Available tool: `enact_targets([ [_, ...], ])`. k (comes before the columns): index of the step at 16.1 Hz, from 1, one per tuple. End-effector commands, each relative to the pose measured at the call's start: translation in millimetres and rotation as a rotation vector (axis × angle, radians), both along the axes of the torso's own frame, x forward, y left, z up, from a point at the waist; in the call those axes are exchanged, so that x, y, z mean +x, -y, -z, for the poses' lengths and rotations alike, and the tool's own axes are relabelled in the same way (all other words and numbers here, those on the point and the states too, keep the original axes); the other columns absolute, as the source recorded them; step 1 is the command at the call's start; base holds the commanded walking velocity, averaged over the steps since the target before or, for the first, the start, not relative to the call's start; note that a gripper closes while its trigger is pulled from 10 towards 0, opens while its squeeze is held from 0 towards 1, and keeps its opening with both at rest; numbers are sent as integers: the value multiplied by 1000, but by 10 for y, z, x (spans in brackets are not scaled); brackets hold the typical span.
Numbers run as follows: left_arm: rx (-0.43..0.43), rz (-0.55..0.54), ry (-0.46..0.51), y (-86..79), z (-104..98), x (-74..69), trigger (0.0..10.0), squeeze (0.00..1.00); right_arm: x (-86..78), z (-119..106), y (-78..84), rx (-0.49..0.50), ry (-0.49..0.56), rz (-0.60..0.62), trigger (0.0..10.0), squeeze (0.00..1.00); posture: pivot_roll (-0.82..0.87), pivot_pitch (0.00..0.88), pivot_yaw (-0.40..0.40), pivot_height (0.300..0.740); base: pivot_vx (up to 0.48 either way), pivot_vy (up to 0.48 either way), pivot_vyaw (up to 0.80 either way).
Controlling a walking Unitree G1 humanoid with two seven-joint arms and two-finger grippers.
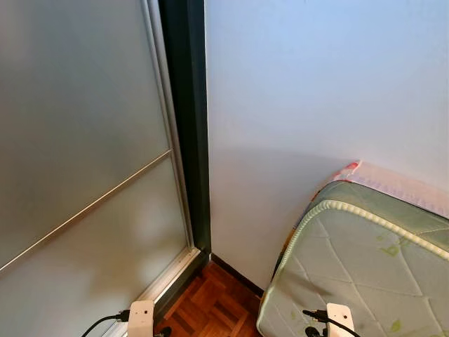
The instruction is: Clean up the room
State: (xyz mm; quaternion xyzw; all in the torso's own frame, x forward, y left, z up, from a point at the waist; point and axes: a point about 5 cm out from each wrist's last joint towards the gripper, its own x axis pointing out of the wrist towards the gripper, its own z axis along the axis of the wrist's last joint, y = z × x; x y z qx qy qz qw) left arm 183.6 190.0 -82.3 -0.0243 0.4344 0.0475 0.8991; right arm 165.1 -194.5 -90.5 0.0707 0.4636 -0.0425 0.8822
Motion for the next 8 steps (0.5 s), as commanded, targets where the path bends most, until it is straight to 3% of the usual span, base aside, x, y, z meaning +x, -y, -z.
enact_targets([
  [1,-48,26,-112,-200,212,-719,10000,0,-679,-3,738,23,-83,-91,10000,0,91,149,-144,740,0,0,0],
  [5,-51,27,-100,-229,192,-668,10000,0,-639,-11,753,24,-80,-51,10000,0,88,174,-137,740,0,0,0],
  [8,-44,68,-89,-304,157,-616,10000,0,-611,-20,776,23,-65,14,10000,0,92,136,-110,740,0,0,0],
])
